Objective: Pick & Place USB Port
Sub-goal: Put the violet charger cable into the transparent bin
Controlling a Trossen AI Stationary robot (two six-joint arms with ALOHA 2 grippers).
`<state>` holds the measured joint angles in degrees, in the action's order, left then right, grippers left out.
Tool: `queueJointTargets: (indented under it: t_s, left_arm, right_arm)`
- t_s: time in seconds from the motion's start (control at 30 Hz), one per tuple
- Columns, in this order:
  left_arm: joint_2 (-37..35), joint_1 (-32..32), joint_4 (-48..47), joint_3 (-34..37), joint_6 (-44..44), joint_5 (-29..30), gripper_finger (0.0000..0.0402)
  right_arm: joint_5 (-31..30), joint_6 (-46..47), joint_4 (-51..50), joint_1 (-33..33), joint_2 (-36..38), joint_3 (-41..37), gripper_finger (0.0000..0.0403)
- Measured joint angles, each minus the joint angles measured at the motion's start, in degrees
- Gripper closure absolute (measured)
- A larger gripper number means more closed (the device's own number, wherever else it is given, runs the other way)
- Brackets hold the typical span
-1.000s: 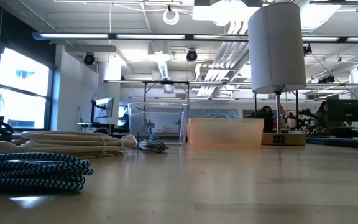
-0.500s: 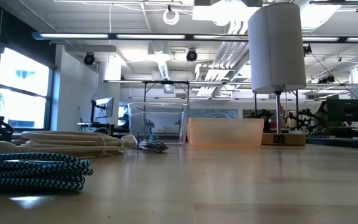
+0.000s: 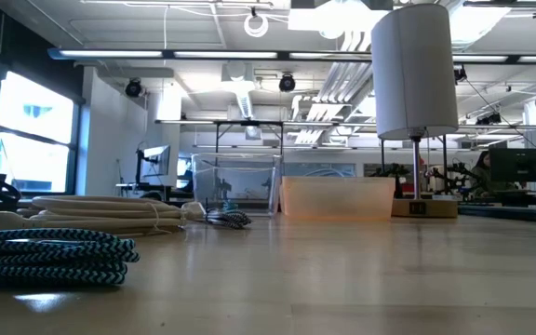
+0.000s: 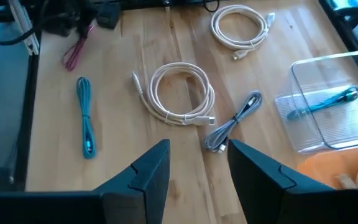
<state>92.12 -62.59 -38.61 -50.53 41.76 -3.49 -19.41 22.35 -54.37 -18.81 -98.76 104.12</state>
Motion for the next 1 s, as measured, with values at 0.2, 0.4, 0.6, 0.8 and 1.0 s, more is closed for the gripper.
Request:
queueJointTargets:
  t_s: [0.2, 0.4, 0.6, 0.8, 1.0]
  left_arm:
    - [-7.4, 5.4, -21.9, -6.5, -4.6, 1.8, 0.0398]
    - [-14.1, 16.5, -44.6, -19.5, -16.8, 16.1, 0.0400]
    - [-17.5, 32.9, -51.7, -32.0, -39.0, 32.3, 0.0400]
    - [-17.2, 48.6, -47.4, -36.8, -81.8, 38.9, 0.0401]
    - [-14.6, 61.9, -32.1, -36.7, -117.1, 38.0, 0.0401]
  right_arm:
    - [-2.1, -3.4, -0.8, 0.0, 0.0, 0.1, 0.0249]
    - [-3.7, -6.5, -3.0, 0.0, 0.0, 0.1, 0.0249]
    - [-8.6, -7.5, -8.3, 0.0, 0.0, 0.1, 0.0249]
    - [-9.6, -7.3, -14.0, 0.0, 0.0, 0.1, 0.0249]
    - [-8.7, -4.4, -16.9, 0.0, 0.0, 0.1, 0.0249]
